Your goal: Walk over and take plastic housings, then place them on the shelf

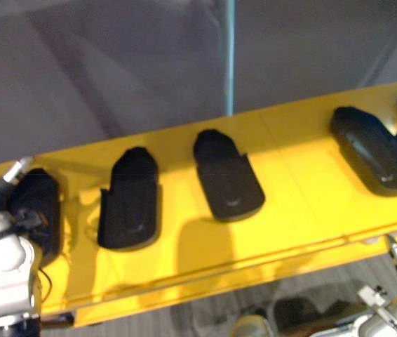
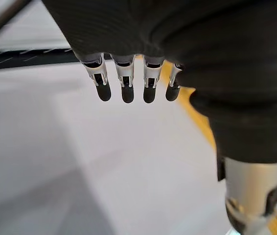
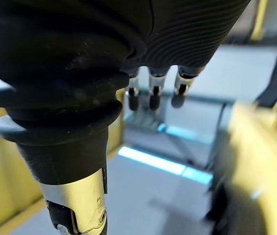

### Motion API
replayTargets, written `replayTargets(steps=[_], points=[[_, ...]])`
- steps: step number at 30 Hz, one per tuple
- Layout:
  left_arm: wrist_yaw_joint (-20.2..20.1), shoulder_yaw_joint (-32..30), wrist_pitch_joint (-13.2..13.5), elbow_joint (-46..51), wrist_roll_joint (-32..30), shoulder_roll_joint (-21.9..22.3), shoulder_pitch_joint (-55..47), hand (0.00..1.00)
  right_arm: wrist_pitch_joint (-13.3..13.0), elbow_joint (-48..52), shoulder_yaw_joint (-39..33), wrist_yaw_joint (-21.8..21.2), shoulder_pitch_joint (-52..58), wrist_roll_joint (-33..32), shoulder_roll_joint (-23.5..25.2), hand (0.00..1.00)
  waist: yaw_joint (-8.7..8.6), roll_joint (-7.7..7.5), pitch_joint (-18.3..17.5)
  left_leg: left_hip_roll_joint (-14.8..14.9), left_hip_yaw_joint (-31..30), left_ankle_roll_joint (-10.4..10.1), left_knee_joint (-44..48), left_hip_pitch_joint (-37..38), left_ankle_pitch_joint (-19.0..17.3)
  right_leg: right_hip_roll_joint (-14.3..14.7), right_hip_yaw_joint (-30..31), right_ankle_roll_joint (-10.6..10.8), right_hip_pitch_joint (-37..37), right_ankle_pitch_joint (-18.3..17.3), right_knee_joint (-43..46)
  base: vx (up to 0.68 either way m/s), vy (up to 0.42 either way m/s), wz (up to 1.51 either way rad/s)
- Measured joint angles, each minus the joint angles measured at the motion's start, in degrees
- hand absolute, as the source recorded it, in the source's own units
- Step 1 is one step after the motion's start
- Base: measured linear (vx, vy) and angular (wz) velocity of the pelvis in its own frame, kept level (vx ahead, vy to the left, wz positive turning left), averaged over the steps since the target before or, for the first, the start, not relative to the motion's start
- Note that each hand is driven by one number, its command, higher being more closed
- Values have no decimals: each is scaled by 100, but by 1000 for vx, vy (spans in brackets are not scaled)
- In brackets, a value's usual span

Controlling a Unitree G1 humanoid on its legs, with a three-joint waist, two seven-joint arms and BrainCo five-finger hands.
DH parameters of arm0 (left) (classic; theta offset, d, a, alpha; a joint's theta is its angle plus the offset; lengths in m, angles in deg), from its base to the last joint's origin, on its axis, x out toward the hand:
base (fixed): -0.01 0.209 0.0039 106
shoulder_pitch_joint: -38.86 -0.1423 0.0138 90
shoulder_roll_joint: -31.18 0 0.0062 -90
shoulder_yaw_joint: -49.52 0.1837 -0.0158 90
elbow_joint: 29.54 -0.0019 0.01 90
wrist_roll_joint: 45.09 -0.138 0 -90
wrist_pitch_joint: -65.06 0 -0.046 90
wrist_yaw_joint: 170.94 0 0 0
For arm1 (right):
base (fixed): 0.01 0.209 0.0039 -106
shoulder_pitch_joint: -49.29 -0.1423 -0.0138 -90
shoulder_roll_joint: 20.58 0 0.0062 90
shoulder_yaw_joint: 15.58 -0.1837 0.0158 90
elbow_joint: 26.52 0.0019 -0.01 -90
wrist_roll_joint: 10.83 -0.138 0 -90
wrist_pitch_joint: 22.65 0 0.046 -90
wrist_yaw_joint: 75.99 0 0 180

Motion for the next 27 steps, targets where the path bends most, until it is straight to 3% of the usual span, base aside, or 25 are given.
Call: replayTargets(steps=[2,6,14,21,23,27], points=[[-251,264,-22,2,108,171,-278,0,-171,304,-11,-1,0,-8,5,0,31,-88,-61,-51,-156,12,-62,-98,100,-52,-134,0,-5,0,-35,-90,-40,30],[-531,511,-114,-3,341,289,-515,0,-174,424,-6,-41,-45,-9,18,0,54,-227,-105,-77,-289,-9,-172,-189,229,-64,-274,6,-11,5,-80,-71,-36,20],[-1067,744,-430,-409,710,498,-817,0,-78,426,373,-109,71,-9,16,0,51,-235,-112,-91,-297,-10,-190,-196,277,-72,-273,26,-15,20,-89,-28,-7,0],[-967,800,-722,-786,717,498,-799,0,-77,419,393,-81,71,-10,15,0,45,-238,-111,-93,-296,-9,-204,-203,278,-72,-272,26,-29,20,-91,0,0,0],[-780,806,-906,-883,717,498,-798,0,-77,419,393,-83,72,-10,15,0,45,-243,-108,-95,-296,-8,-208,-202,279,-72,-273,26,-30,20,-91,0,0,0],[-546,812,-1024,-981,713,503,-798,0,-73,408,398,-85,82,-10,15,0,45,-260,-97,-97,-296,-8,-212,-203,279,-73,-273,26,-33,19,-91,0,0,0]])
